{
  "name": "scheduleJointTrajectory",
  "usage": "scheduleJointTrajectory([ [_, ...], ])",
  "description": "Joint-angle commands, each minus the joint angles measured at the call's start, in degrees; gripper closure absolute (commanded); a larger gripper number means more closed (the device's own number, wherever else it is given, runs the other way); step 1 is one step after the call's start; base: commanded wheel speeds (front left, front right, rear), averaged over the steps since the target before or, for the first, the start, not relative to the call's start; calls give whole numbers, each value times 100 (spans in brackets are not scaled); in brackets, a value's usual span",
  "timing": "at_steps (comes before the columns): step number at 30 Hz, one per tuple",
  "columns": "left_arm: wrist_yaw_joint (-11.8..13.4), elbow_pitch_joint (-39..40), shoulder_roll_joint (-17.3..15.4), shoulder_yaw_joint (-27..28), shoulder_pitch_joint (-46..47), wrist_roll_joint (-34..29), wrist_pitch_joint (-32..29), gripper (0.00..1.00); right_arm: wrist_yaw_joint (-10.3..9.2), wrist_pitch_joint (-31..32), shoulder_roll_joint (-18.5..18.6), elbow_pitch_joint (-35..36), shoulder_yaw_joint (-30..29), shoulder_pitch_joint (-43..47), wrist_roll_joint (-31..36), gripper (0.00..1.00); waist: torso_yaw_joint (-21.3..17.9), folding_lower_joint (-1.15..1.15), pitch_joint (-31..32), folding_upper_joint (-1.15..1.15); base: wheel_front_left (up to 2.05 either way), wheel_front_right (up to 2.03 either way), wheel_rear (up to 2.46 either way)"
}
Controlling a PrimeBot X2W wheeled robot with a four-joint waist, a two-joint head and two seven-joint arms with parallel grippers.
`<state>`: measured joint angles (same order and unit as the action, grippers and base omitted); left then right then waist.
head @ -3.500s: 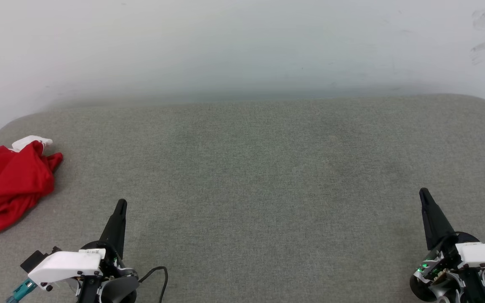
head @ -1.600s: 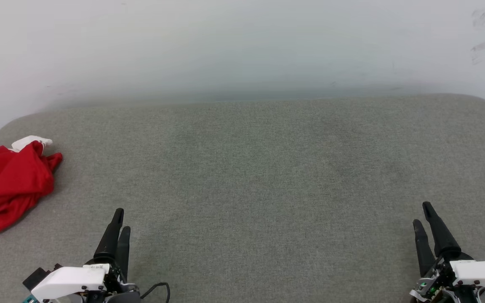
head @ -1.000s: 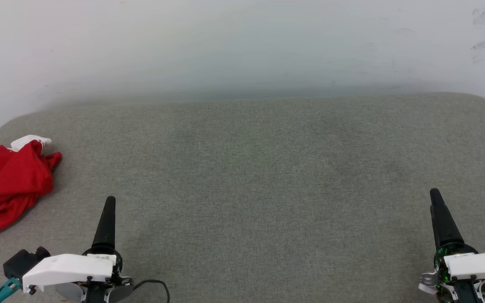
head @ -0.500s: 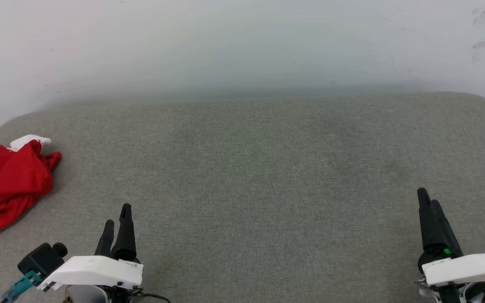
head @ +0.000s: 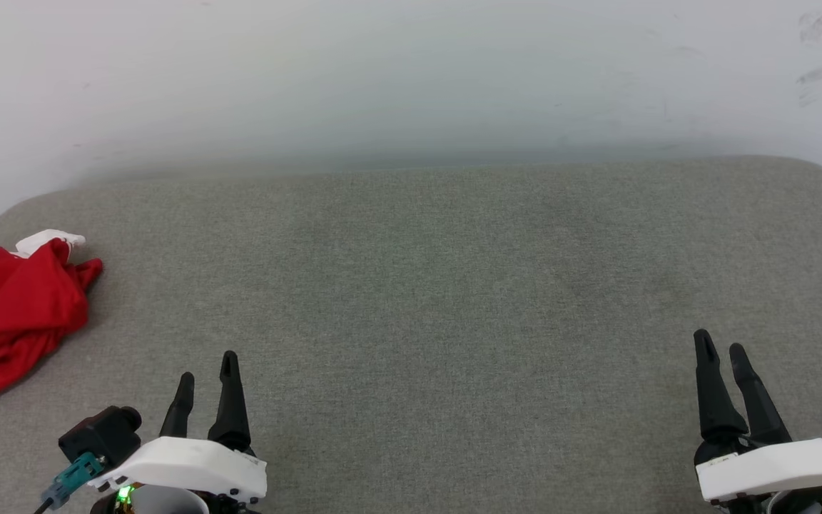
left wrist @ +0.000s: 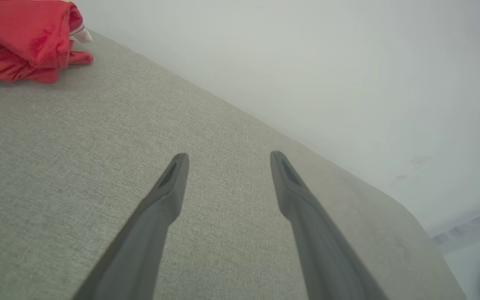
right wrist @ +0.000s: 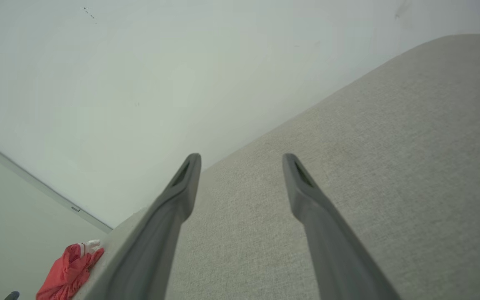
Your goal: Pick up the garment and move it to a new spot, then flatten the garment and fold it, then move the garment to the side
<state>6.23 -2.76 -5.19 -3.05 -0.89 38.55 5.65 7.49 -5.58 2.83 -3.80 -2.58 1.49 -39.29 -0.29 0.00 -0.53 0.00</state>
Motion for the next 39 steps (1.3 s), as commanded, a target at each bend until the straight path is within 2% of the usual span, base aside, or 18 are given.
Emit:
scheduleJointTrajectory([
  [1,55,101,-82,-64,15,-200,58,0,0,-63,9,103,18,26,210,0,-2,0,0,0,0,0,0],
  [13,337,175,-208,-364,-45,-900,252,0,0,-257,9,221,79,136,1041,0,-7,0,-7,0,0,0,0],
  [26,527,263,-231,-534,-193,-1723,474,0,0,-475,9,330,110,273,1832,0,4,0,-18,0,0,0,0],
  [33,494,347,-202,-554,-267,-2044,565,0,0,-567,8,383,140,337,2063,0,15,0,-23,0,0,0,0],
  [39,345,382,-122,-470,-347,-2368,663,0,0,-667,8,437,176,426,2328,0,26,0,-36,0,0,0,0],
])
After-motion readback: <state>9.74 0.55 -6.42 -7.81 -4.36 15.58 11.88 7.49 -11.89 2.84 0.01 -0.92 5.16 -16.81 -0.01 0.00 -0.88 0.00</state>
